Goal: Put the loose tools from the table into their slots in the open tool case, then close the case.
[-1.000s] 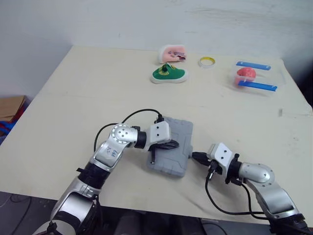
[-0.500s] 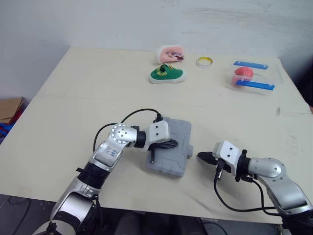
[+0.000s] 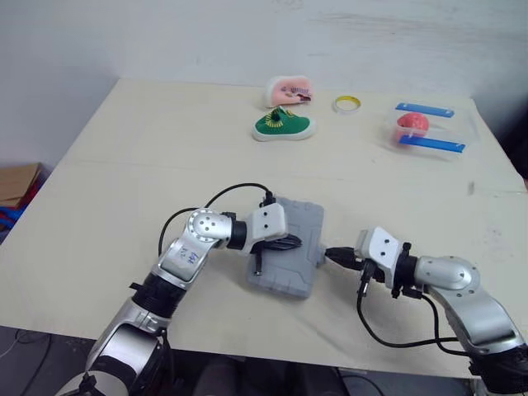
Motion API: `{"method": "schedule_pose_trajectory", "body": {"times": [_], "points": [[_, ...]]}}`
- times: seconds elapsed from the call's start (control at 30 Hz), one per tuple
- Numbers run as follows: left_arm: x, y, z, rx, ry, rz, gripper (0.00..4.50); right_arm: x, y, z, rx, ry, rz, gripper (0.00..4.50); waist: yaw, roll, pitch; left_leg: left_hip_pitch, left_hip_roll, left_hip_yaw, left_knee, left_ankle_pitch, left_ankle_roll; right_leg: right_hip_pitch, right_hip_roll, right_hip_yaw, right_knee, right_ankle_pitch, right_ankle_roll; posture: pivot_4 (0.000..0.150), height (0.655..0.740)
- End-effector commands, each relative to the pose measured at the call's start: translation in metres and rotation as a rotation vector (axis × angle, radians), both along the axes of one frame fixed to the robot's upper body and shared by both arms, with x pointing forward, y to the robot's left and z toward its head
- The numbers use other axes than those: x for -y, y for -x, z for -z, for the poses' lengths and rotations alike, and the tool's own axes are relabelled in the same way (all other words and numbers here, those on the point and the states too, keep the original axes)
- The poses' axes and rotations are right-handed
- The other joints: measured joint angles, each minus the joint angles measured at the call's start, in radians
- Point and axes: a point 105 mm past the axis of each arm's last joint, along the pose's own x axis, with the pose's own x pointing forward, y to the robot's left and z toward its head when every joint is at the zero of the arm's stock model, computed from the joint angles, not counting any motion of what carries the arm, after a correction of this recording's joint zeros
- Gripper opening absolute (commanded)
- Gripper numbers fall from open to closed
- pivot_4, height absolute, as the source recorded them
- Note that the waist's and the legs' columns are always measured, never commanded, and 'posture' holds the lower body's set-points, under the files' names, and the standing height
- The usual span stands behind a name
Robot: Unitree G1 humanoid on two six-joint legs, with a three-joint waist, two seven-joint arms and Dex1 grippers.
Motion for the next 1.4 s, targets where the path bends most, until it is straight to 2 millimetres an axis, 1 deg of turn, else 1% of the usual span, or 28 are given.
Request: {"method": "schedule_pose_trajectory", "body": {"times": [0.03, 0.13, 0.2, 0.33, 0.47, 0.6, 0.73, 0.87, 1.0, 1.2, 1.23, 1.3, 1.33, 1.37, 1.4], "points": [[-0.015, 0.006, 0.053, -0.174, -0.133, -0.055, 0.08, -0.010, -0.003, -0.004, 0.026, -0.015, -0.028, 0.00, 0.000, 0.000, 0.000, 0.000, 0.000, 0.000, 0.000, 0.000, 0.000, 0.000, 0.000, 0.000, 0.000, 0.000, 0.000, 0.150, 0.7400], [-0.017, 0.005, 0.053, -0.174, -0.134, -0.062, 0.08, -0.016, -0.007, -0.001, 0.024, -0.034, -0.040, 0.00, -0.001, 0.000, 0.000, 0.000, 0.000, 0.000, 0.000, 0.000, 0.000, 0.000, 0.000, 0.000, 0.000, 0.000, 0.000, 0.150, 0.7400], [-0.018, 0.005, 0.055, -0.176, -0.137, -0.065, 0.08, -0.021, -0.010, -0.003, 0.037, -0.063, -0.048, 0.00, -0.003, 0.000, 0.000, 0.000, 0.000, 0.000, 0.000, 0.000, 0.000, 0.000, 0.000, 0.000, 0.000, 0.000, 0.000, 0.150, 0.7400], [-0.018, 0.005, 0.056, -0.182, -0.142, -0.066, 0.08, -0.025, -0.010, -0.002, 0.026, -0.069, -0.070, 0.00, -0.008, 0.000, -0.001, 0.001, 0.000, 0.000, 0.000, 0.000, 0.000, 0.000, 0.000, 0.000, 0.000, 0.000, 0.000, 0.150, 0.7400], [-0.020, 0.005, 0.058, -0.188, -0.146, -0.072, 0.08, -0.028, -0.011, 0.005, -0.015, -0.066, -0.099, 0.00, -0.009, 0.000, -0.001, 0.002, 0.001, 0.000, -0.001, 0.000, 0.000, 0.000, 0.000, 0.000, 0.001, 0.000, 0.000, 0.150, 0.7400], [-0.022, 0.003, 0.060, -0.194, -0.151, -0.082, 0.08, -0.032, -0.014, 0.002, -0.048, -0.093, -0.119, 0.00, -0.009, -0.001, -0.001, 0.002, 0.001, 0.000, -0.001, 0.000, 0.000, 0.000, 0.001, 0.000, 0.001, 0.000, -0.001, 0.150, 0.7400], [-0.024, 0.002, 0.062, -0.197, -0.154, -0.092, 0.08, -0.034, -0.013, 0.004, -0.098, -0.083, -0.143, 0.00, -0.010, 0.000, -0.001, 0.002, 0.001, 0.000, -0.001, 0.000, 0.000, 0.000, 0.001, 0.000, 0.000, 0.000, -0.001, 0.150, 0.7400], [-0.026, 0.003, 0.063, -0.200, -0.156, -0.095, 0.08, -0.036, -0.020, 0.001, -0.053, -0.093, -0.135, 0.00, -0.012, -0.001, -0.001, 0.002, 0.001, 0.000, -0.001, 0.000, 0.000, 0.000, 0.001, 0.000, 0.000, 0.000, -0.001, 0.150, 0.7400], [-0.028, 0.003, 0.065, -0.206, -0.160, -0.102, 0.08, -0.043, -0.026, -0.003, -0.016, -0.145, -0.133, 0.00, -0.022, -0.001, -0.001, 0.003, 0.002, 0.000, -0.002, 0.000, -0.001, 0.000, 0.001, 0.000, 0.000, 0.001, -0.002, 0.150, 0.7400], [-0.032, 0.005, 0.069, -0.227, -0.168, -0.098, 0.08, -0.047, -0.029, 0.000, -0.020, -0.139, -0.147, 0.00, -0.033, -0.002, -0.001, 0.007, 0.002, 0.002, -0.007, 0.002, -0.002, 0.001, 0.001, 0.001, 0.000, 0.001, -0.002, 0.150, 0.7400], [-0.033, 0.005, 0.069, -0.224, -0.166, -0.095, 0.08, -0.043, -0.028, -0.001, -0.019, -0.129, -0.144, 0.00, -0.034, -0.002, -0.001, 0.010, 0.002, 0.003, -0.010, 0.002, -0.002, 0.004, 0.001, 0.002, 0.000, 0.001, -0.002, 0.150, 0.7400], [-0.033, 0.004, 0.060, -0.182, -0.126, -0.079, 0.08, -0.030, -0.023, -0.005, -0.021, -0.087, -0.141, 0.00, -0.033, -0.002, 0.000, 0.015, 0.002, 0.003, -0.014, 0.002, -0.002, 0.007, 0.001, 0.002, -0.003, 0.001, -0.003, 0.150, 0.7400], [-0.033, 0.001, 0.051, -0.135, -0.077, -0.077, 0.08, -0.021, -0.020, -0.009, -0.016, -0.074, -0.133, 0.00, -0.030, 0.000, 0.000, 0.015, 0.002, 0.003, -0.015, 0.002, -0.002, 0.007, 0.001, 0.002, -0.003, 0.001, -0.003, 0.150, 0.7400], [-0.033, -0.001, 0.044, -0.103, -0.044, -0.076, 0.08, -0.017, -0.018, -0.012, -0.013, -0.067, -0.129, 0.00, -0.028, 0.001, 0.000, 0.015, 0.002, 0.003, -0.015, 0.003, -0.004, 0.007, 0.001, 0.002, -0.004, 0.001, -0.003, 0.150, 0.7400], [-0.035, -0.004, 0.028, -0.016, 0.022, -0.058, 0.08, -0.007, -0.014, -0.015, -0.008, -0.045, -0.126, 0.00, -0.025, 0.001, 0.000, 0.014, 0.002, 0.003, -0.016, 0.003, -0.004, 0.006, 0.001, 0.002, -0.006, 0.001, -0.003, 0.150, 0.7400]]}}
